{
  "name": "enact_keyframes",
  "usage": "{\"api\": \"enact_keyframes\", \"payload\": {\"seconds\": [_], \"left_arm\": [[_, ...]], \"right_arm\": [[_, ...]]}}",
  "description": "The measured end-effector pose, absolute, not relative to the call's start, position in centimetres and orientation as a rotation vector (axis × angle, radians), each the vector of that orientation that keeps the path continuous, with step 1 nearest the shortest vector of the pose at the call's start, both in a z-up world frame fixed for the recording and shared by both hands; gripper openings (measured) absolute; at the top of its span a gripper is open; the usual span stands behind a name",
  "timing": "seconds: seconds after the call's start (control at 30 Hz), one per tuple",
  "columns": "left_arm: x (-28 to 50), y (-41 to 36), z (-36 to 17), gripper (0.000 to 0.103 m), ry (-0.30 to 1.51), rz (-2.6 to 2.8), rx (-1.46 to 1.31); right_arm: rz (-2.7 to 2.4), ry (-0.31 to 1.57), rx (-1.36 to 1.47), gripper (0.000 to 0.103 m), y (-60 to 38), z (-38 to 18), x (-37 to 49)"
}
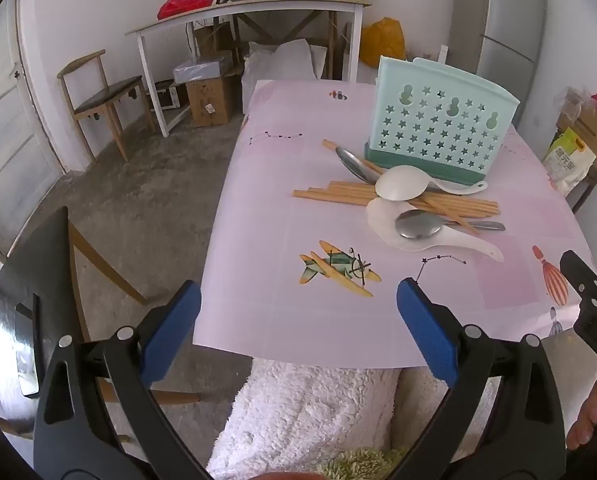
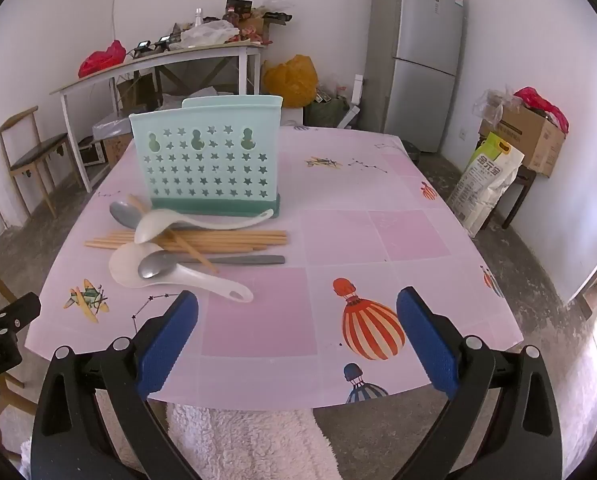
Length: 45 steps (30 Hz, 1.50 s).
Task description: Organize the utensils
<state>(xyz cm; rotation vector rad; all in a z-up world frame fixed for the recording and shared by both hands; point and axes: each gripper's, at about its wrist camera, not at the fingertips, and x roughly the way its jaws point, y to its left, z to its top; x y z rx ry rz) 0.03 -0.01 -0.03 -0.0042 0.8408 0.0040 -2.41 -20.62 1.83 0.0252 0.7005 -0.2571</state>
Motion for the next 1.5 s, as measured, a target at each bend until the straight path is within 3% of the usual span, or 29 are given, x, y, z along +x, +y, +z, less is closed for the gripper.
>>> {"api": "enact_keyframes", "payload": {"seconds": [1.5], "left_arm": [[0.18,-0.15,-0.08,0.094,0.842,-0.004,-0.004]], "right_arm": [[-0.26,0.702,0.02,0.097,-20.48,2.17,-2.39]]}}
